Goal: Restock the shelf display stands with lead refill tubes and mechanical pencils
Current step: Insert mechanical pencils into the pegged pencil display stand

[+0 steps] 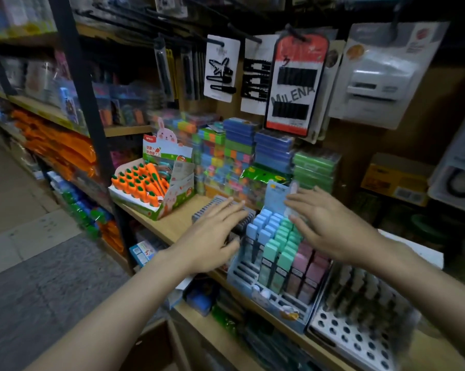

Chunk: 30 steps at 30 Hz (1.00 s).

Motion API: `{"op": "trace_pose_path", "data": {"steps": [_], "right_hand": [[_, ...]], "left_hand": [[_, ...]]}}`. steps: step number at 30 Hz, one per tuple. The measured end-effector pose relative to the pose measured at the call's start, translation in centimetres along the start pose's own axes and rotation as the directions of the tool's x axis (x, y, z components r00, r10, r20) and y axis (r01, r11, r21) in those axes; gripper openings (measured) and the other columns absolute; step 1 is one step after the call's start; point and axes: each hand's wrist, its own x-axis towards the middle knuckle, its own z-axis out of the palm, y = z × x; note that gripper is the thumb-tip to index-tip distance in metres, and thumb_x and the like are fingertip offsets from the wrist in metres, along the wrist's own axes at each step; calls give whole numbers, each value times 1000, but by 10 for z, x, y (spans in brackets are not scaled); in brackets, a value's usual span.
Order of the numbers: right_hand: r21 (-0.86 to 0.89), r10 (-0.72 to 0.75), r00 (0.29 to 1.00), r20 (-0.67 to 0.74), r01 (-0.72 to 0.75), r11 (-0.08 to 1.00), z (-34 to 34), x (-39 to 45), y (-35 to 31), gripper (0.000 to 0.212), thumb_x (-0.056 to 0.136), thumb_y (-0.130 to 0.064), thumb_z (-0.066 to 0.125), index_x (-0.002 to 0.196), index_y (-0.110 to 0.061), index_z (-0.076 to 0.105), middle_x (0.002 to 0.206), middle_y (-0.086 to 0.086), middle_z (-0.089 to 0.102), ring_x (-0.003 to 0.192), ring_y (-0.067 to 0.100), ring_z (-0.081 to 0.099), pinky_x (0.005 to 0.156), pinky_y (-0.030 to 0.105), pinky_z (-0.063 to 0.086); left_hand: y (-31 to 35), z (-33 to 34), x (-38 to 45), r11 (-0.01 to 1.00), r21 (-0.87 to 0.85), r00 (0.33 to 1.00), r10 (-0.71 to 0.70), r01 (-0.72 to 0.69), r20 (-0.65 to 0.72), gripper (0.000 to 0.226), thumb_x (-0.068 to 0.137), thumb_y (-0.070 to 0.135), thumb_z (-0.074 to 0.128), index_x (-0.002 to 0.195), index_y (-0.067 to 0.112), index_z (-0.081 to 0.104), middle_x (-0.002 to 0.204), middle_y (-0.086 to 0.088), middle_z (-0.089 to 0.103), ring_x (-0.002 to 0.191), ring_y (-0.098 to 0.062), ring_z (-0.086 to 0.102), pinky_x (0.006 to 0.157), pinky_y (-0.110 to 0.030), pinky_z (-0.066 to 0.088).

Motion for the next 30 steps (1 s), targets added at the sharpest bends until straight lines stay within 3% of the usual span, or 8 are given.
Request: {"op": "trace_pose_path", "data": {"steps": [6, 9, 12, 14, 17, 21, 25, 30], "right_hand": [[-217, -34, 996, 84, 51, 975, 23, -1, -11, 65, 100, -50, 5, 136, -26, 53, 141, -11, 51, 142, 17, 31, 118, 59, -2], [-253, -40, 991, 128, 72, 965, 29, -4, -11, 75, 97, -52, -3, 138, -24, 53, 140, -9, 53, 142, 19, 33, 116, 63, -4], [-252, -62, 991, 119, 91, 963, 29, -7, -9, 74, 97, -54, -5, 143, -25, 46, 146, -8, 48, 146, 18, 25, 118, 52, -14], [-127, -61, 995, 76, 71, 989, 26, -12, -7, 71, 95, -55, -1, 147, -26, 39, 152, -9, 39, 147, 12, 20, 118, 31, -17], [76, -21, 1000, 17, 20, 997, 17, -28, -7, 70, 94, -57, 8, 148, -23, 39, 152, -8, 39, 139, 3, 23, 102, -1, -15], [54, -1, 996, 91, -3, 999, 22, -60, -10, 72, 91, -61, 4, 153, -29, 22, 158, -16, 19, 144, -4, 8, 103, 2, -19], [85, 56, 992, 113, -66, 994, 25, -78, -5, 76, 88, -65, 0, 154, -30, 15, 157, -20, 5, 132, -19, -18, 104, 1, -18], [2, 18, 989, 145, -19, 1000, 36, -79, -13, 77, 90, -61, -5, 156, -24, 7, 162, -9, 0, 144, 0, -17, 112, 17, -21]], "left_hand": [[6, 7, 15, 996, 76, 990, 40, -51, 136, 67, 96, 39, 41, 154, 33, 10, 161, 19, 0, 147, -5, -11, 121, -35, -1], [5, 9, 14, 992, 104, 988, 61, -76, 140, 68, 95, 37, 42, 154, 33, 10, 161, 17, 7, 147, -6, -8, 122, -35, 0], [4, 7, 14, 994, 91, 991, 54, -65, 121, 65, 95, 38, 44, 153, 35, 15, 160, 19, 12, 147, -4, -5, 119, -32, -1], [5, 4, 14, 994, 77, 992, 62, -71, 113, 65, 95, 40, 43, 153, 35, 15, 160, 21, 6, 146, -1, -8, 120, -33, 1], [13, 2, 13, 989, 19, 986, 144, -146, 85, 66, 94, 42, 40, 154, 35, 10, 160, 23, -1, 145, 2, -13, 119, -30, 0], [21, 5, 10, 974, 59, 960, 204, -218, 191, 70, 96, 39, 41, 154, 35, 4, 161, 21, -3, 144, 2, -19, 119, -31, -7], [28, 5, 0, 975, -6, 968, 221, -222, 117, 77, 93, 35, 47, 155, 32, 1, 160, 22, -9, 143, 5, -21, 118, -28, -5], [42, 7, -10, 962, 35, 955, 265, -272, 135, 76, 93, 48, 44, 154, 34, 3, 161, 20, -7, 144, 1, -22, 117, -30, -9]]}}
